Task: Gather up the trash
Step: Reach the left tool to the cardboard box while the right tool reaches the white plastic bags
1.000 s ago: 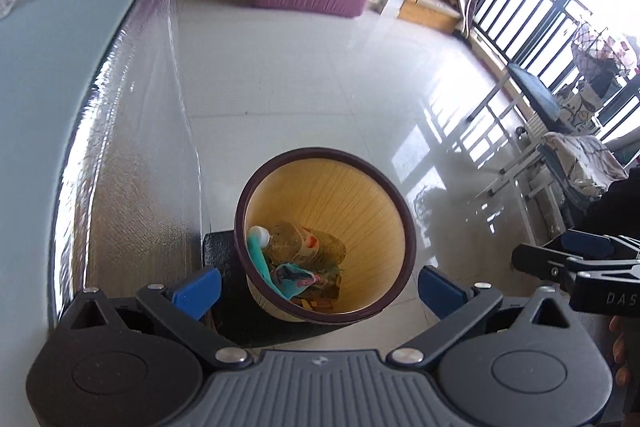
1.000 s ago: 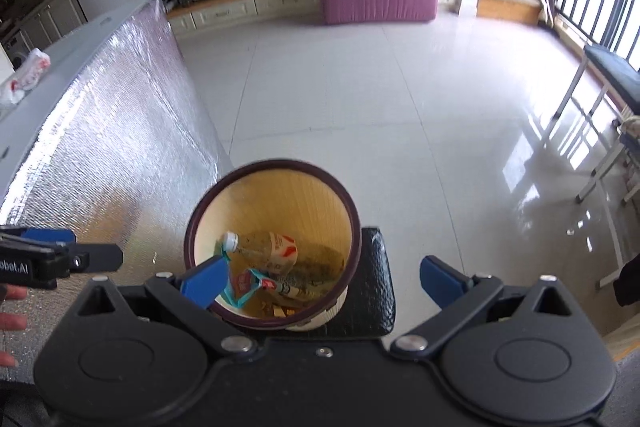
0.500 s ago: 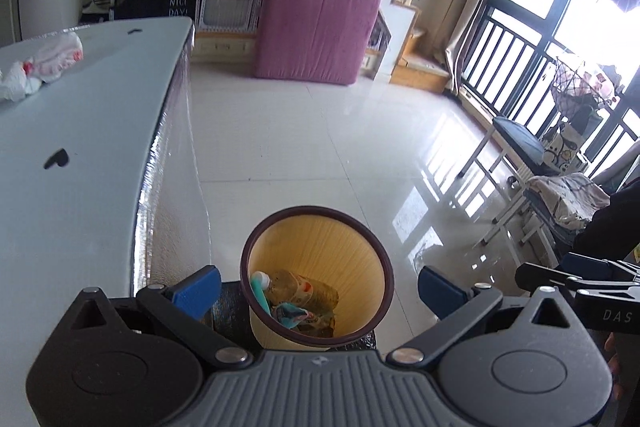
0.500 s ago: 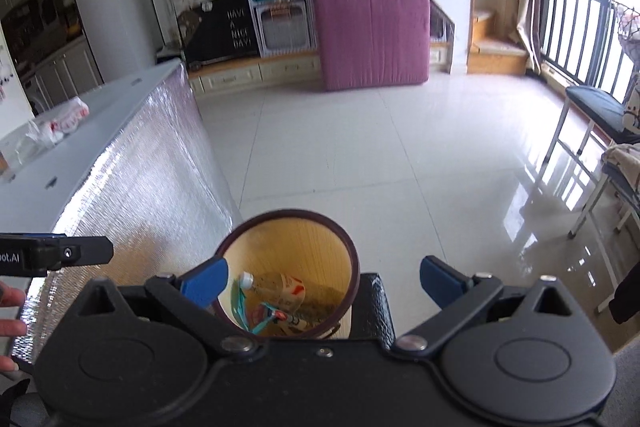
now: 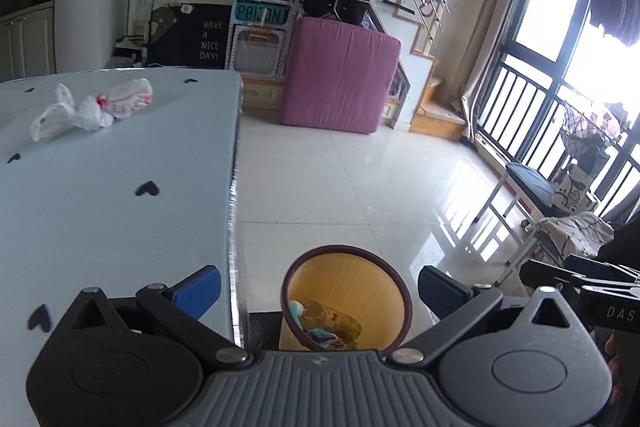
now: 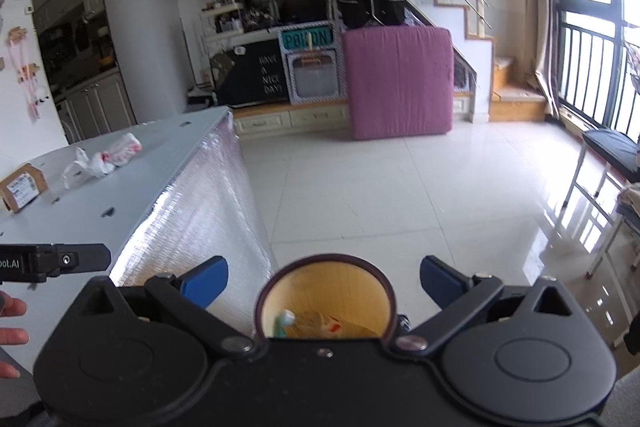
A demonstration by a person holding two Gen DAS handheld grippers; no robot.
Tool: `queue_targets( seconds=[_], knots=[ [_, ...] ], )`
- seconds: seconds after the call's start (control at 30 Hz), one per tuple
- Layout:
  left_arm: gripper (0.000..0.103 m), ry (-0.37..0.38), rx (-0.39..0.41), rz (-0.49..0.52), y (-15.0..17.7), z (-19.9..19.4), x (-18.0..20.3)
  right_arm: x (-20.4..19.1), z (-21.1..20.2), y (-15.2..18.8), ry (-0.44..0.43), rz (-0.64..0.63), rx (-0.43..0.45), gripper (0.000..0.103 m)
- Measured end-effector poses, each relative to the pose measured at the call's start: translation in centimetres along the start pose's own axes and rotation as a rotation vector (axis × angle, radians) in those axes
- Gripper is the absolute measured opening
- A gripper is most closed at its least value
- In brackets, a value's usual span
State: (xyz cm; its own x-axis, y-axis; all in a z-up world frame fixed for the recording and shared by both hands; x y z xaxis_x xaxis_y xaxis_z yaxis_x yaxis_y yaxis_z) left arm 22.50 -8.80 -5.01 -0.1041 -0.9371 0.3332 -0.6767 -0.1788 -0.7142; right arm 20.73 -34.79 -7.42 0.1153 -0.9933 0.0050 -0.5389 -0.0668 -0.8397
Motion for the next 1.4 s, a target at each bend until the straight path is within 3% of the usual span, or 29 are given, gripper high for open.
queue_targets(
  seconds=[0.27, 0.87, 1.2, 1.4],
  knots=[
    [0.103, -0.066, 0.092, -0.046, -1.7, -4.0, -5.3, -5.3, 0.2, -2.2, -0.055, -0.047, 0.057, 0.103],
    [0.103, -0.294, 0.27, -0.128, -6.2, -11.7, -21.5, -19.2, 3.8, -7.3, -0.173, -0.11, 0.128, 0.103],
    [0.103, -0.402, 0.322, -0.159, -8.6, -12.5, -31.7, -27.9, 8.3, -9.8, -0.223, -0.161, 0.139, 0.103],
    [0.103, -0.368, 0.358, -0.215, -12.1, -11.0, -36.8, -32.4, 12.1, -12.2, -0.243, -0.152, 0.133, 0.103]
  ],
)
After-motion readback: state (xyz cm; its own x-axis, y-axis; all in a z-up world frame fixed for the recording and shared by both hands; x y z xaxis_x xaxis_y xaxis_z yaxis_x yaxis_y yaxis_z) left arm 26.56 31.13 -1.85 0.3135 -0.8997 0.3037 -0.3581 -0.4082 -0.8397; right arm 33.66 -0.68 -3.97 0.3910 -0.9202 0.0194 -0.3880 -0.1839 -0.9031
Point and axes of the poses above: each gripper's, at about its wrist camera, not at the fingertips, and z roughly the way its jaws point, x to its right, y to its underside, the point moved 8 cm from there along z, roughly the way its jaws point, and after that the axes turned 10 degrees about -z, right-handed, at the moved point
